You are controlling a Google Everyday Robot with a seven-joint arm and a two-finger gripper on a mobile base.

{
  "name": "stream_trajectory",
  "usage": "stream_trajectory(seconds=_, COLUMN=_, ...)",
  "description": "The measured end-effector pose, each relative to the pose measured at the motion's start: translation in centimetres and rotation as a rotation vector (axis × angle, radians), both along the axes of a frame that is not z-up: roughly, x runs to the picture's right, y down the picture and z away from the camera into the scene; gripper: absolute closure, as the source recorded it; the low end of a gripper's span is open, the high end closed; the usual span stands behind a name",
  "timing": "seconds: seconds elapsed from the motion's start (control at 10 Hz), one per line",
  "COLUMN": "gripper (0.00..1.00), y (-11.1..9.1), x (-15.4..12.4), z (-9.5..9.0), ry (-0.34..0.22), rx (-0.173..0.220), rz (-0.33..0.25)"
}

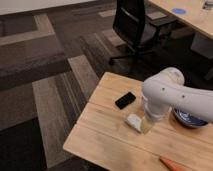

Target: Place the pepper in the ceramic bowl

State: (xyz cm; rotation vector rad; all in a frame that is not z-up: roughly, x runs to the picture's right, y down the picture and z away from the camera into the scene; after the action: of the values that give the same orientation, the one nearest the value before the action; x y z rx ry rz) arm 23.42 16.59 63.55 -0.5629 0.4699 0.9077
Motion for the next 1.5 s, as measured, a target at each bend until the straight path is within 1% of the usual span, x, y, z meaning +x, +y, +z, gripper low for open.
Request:
stream_trajectory(seconds=0.1, gripper=0.35, y=1.4, x=1.8, z=0.2, ry=-0.019, rx=-0.021, rz=-0.020)
stream_trajectory(seconds=0.2, gripper=0.35, y=2.9, x=4.2, z=0.2, ry=-0.023, rx=-0.052, rz=-0.036)
stream_trajectory(seconds=0.3, gripper=0.35, y=3.8, x=5.7, z=0.0, ry=-0.015, rx=-0.077, rz=-0.050)
stream_trajectory(seconds=0.4, gripper=0.35, y=4.2, x=6.4, z=-0.2, ry=-0.010, rx=-0.088, rz=-0.056)
stream_trajectory(seconds=1.0, gripper=0.35, y=4.1, x=6.1, z=-0.1, ry=-0.015, rx=-0.089, rz=-0.062)
stream_trajectory(seconds=1.1, gripper=0.35, y=4.4, x=6.0, z=-0.3, ry=-0.027, rx=-0.087, rz=-0.078)
stream_trajectory(seconds=1.2, gripper=0.35, y=6.0, x=6.2, z=-1.5, ry=-0.061, rx=-0.085, rz=-0.127)
stream_trajectory(seconds=1.4, gripper=0.35, y=8.2, x=5.8, z=-4.0, ry=-0.116, rx=-0.073, rz=-0.158)
stream_trajectory(seconds=1.5, gripper=0.35, y=9.3, x=5.7, z=-5.0, ry=-0.148, rx=-0.078, rz=-0.169)
